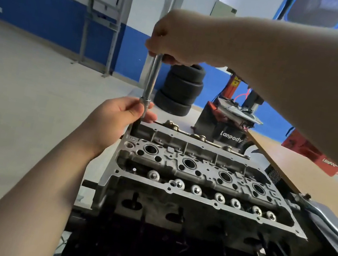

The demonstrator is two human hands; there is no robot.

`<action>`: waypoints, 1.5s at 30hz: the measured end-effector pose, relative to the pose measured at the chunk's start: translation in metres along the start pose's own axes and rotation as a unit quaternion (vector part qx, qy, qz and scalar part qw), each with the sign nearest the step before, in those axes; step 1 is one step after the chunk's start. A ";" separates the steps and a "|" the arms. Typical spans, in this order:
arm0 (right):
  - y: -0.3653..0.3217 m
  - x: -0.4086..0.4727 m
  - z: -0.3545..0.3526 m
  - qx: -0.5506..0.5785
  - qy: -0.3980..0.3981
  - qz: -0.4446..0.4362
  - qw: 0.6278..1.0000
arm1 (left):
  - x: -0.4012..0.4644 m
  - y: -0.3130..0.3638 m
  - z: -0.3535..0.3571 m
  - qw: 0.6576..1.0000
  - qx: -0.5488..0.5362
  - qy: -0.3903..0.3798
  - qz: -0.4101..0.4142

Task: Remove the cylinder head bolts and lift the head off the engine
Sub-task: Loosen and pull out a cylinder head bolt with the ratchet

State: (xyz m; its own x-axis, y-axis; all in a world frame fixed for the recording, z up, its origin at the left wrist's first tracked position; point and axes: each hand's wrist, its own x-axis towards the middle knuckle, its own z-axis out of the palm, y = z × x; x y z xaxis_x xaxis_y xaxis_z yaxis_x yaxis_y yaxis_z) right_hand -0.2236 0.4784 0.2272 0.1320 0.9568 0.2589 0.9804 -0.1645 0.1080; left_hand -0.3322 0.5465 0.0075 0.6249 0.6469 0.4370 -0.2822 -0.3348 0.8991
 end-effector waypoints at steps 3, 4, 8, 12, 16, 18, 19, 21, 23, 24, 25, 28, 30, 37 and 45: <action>0.003 -0.014 -0.007 0.054 -0.040 -0.015 0.998 | 0.002 0.002 -0.002 1.000 0.019 -0.009 0.009; 0.003 -0.017 -0.009 0.069 -0.058 -0.010 0.996 | 0.002 0.003 -0.002 1.000 0.023 -0.011 0.010; 0.003 -0.009 -0.012 0.099 -0.079 0.071 0.989 | 0.002 -0.001 0.001 0.999 0.028 0.021 0.024; 0.002 -0.002 -0.008 -0.012 -0.026 0.072 0.997 | 0.003 -0.003 0.000 0.998 0.006 0.050 0.029; 0.000 -0.007 -0.012 -0.019 -0.039 -0.013 0.999 | 0.003 0.001 -0.001 0.998 0.006 0.065 0.025; 0.002 -0.013 -0.014 -0.007 -0.047 -0.043 0.998 | 0.003 0.003 -0.001 0.999 0.006 0.039 0.024; 0.004 -0.015 -0.015 -0.002 -0.053 -0.050 0.997 | 0.003 0.004 -0.002 1.000 -0.010 0.021 0.017; 0.008 -0.018 -0.019 0.017 -0.073 -0.055 0.996 | 0.004 0.005 -0.002 1.000 -0.019 -0.002 0.007; 0.007 -0.016 -0.020 0.026 -0.084 -0.045 0.995 | 0.004 0.007 -0.001 1.000 0.006 0.015 0.017; 0.006 -0.013 -0.019 0.028 -0.081 -0.019 0.996 | 0.004 0.006 0.000 0.999 0.005 0.029 0.021; 0.003 -0.010 -0.018 0.029 -0.072 0.017 0.997 | 0.004 0.006 0.002 0.999 -0.003 0.040 0.021; 0.002 -0.002 -0.011 -0.047 -0.006 0.049 0.998 | 0.004 0.005 0.004 0.998 -0.007 0.064 0.029; 0.002 -0.005 -0.009 -0.086 0.013 0.002 0.996 | 0.003 0.006 0.005 0.996 0.011 0.080 0.040; 0.011 -0.022 -0.019 -0.035 -0.026 -0.102 0.994 | 0.003 0.009 0.001 1.000 0.020 -0.012 0.014; -0.002 -0.012 -0.015 -0.084 0.043 -0.019 0.995 | 0.002 0.010 0.004 0.995 0.018 0.085 0.038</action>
State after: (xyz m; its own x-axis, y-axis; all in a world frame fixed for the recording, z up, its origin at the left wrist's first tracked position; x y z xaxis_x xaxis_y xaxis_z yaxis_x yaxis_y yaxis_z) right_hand -0.2290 0.4639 0.2384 0.0756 0.9405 0.3313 0.9455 -0.1732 0.2759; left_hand -0.3308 0.5413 0.0172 0.4689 0.7249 0.5046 -0.2962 -0.4092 0.8630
